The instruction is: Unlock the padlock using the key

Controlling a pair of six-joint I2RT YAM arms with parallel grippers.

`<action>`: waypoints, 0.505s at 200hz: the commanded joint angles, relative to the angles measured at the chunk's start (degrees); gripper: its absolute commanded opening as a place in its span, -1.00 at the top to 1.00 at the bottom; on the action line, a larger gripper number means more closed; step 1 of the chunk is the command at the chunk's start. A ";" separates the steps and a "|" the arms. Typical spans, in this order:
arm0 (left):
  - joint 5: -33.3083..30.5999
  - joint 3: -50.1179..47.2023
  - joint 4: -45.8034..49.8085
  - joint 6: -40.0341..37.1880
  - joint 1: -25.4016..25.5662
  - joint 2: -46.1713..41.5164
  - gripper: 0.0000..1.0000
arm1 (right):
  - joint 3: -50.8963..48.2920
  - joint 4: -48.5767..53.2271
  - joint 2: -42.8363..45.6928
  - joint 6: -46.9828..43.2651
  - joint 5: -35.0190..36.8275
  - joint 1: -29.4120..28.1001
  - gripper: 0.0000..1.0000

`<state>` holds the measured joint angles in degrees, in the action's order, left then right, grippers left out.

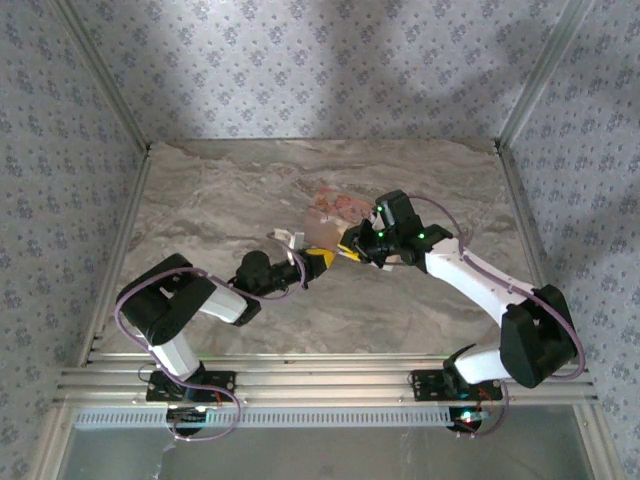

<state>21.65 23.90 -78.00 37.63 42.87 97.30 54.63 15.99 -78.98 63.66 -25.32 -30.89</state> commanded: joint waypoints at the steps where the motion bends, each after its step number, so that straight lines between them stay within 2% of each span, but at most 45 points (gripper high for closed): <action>1: 1.42 2.19 -2.77 0.43 0.63 0.26 1.00 | 2.39 -1.93 -0.17 0.27 -1.14 -0.56 1.00; 101: 1.25 4.22 -2.77 2.01 -0.21 2.99 1.00 | 2.01 -3.29 0.88 1.65 -3.32 -0.71 1.00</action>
<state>21.87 25.67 -77.84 38.96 42.83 99.57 54.70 15.99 -78.98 64.31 -24.47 -30.76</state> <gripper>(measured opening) 0.054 0.198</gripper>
